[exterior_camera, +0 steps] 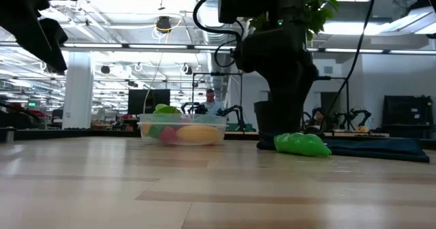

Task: Pick and placing Produce into tupperware
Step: Put the green peas into the transparent bin

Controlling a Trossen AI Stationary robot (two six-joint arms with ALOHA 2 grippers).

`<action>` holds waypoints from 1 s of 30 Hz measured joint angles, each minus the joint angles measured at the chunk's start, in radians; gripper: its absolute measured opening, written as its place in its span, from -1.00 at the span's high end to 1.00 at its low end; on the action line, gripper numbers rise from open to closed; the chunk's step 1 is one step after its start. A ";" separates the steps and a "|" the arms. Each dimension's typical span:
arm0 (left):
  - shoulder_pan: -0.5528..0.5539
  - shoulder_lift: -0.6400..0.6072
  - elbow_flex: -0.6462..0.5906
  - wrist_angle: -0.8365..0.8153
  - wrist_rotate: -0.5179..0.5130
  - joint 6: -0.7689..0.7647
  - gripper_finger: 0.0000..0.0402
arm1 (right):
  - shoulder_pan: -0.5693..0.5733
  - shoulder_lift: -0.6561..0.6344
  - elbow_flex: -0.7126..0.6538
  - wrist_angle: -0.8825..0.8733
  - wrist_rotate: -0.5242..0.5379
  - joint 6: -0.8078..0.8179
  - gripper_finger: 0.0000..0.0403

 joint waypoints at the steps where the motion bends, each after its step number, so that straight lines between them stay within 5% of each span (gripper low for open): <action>1: 0.000 0.000 0.000 0.000 -0.001 0.016 -0.32 | 0.002 0.000 0.000 0.000 0.000 0.030 -0.07; 14: 0.000 0.000 0.000 -0.006 -0.015 0.065 -0.32 | 0.028 0.001 0.000 -0.029 0.006 0.323 -0.07; 30: 0.000 0.000 0.000 -0.006 -0.015 0.064 -0.32 | 0.041 0.014 -0.010 0.014 0.053 0.426 -0.07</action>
